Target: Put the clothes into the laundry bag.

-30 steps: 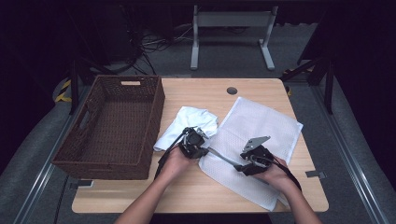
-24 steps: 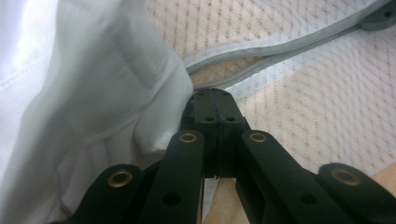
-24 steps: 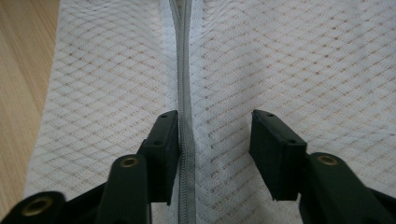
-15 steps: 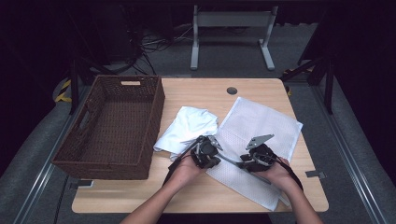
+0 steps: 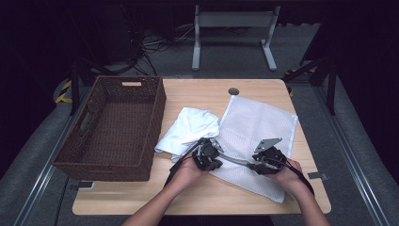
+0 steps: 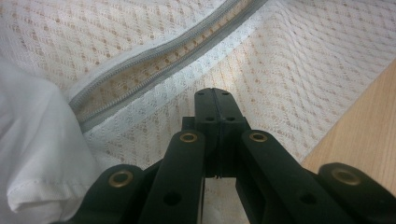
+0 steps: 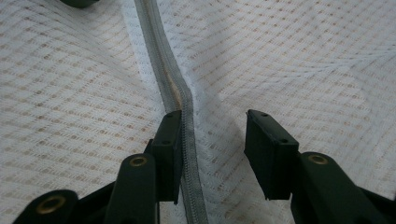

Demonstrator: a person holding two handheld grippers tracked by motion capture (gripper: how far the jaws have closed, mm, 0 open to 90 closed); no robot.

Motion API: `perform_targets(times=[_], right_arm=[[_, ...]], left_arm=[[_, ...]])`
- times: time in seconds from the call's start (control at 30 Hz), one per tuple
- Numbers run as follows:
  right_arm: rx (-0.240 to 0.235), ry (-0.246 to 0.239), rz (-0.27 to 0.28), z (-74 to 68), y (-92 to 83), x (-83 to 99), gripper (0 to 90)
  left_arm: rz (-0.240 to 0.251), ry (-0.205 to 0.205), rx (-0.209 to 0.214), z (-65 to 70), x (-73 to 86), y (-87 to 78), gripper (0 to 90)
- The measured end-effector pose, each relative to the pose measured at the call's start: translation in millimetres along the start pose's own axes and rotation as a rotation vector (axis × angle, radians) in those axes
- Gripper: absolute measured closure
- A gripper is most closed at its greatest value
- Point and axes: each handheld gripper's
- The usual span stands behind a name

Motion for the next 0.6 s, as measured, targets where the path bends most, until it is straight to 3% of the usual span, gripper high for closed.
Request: perform_targets(times=[0.13,0.3,0.5,0.6], right_arm=[[0.012,-0.005,0.017,0.7,3.3,-8.4,59.7],[-0.012,-0.014,0.018,2.9,13.4,-18.0,64.3],[-0.055,0.040,0.021,15.0,15.6,-17.8,83.7],[-0.069,0.047,0.022,14.7,14.0,-15.9,87.5]], left_arm=[[0.000,0.002,0.004,-0.8,-0.2,0.0,90.0],[0.000,0.003,0.006,-1.0,-0.1,0.0,90.0],[0.005,-0.005,0.019,-2.5,0.4,0.2,90.0],[0.002,-0.013,0.028,-3.7,0.2,0.0,90.0]])
Point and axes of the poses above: each handheld gripper's, and its own axes: y roughly forward along the jaws, x roughly out of its underside, z roughly to its right, and after that the axes turned 14 degrees about -y, right-handed
